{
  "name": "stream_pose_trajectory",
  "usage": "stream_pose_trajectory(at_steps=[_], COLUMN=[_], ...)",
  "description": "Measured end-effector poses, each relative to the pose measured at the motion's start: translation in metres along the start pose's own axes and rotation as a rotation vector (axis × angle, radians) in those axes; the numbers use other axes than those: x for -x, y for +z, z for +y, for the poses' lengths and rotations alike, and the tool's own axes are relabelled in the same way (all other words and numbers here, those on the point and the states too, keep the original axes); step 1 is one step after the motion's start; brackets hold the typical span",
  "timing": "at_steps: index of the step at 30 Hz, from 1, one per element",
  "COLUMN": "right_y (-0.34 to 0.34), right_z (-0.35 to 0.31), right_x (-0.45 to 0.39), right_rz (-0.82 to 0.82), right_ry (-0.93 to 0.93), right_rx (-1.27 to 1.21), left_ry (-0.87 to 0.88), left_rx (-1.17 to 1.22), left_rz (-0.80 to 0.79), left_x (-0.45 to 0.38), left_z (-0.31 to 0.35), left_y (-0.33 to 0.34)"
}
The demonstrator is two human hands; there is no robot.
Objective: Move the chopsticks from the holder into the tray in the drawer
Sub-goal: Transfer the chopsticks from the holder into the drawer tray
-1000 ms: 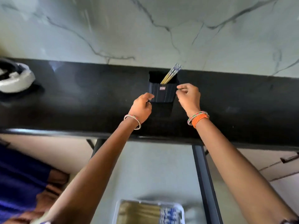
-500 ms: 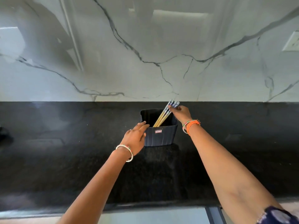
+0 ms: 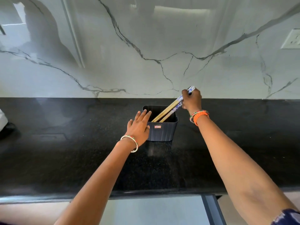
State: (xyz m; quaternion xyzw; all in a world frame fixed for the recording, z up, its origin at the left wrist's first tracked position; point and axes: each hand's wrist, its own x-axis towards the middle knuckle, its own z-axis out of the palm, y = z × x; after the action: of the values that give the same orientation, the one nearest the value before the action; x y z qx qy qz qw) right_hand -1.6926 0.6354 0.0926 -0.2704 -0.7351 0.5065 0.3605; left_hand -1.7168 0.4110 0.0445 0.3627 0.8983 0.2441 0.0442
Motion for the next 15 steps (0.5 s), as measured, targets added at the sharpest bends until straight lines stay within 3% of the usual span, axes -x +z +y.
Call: stream_pose_trajectory(at_steps=[5,9,12,15], right_y=[-0.057,-0.075,-0.082,-0.093], right_z=[-0.053,-0.053,-0.025,0.018], right_x=[0.049,0.135,0.189,0.23], right_rz=[0.112,0.01,-0.039,0.037], right_ry=[-0.075,0.058,0.21,0.309], right_rx=[-0.329,-0.555,-0.437,-0.065], left_ry=[0.092,0.08,-0.029,-0.117], left_rx=[-0.042,-0.226,-0.223,-0.278], left_rz=[0.215,0.372,0.331,0.243], left_x=[0.023,0.065,0.116,0.179], left_z=[0.05,0.078,0.072,0.057], left_y=[-0.028,-0.031,-0.002,0.043])
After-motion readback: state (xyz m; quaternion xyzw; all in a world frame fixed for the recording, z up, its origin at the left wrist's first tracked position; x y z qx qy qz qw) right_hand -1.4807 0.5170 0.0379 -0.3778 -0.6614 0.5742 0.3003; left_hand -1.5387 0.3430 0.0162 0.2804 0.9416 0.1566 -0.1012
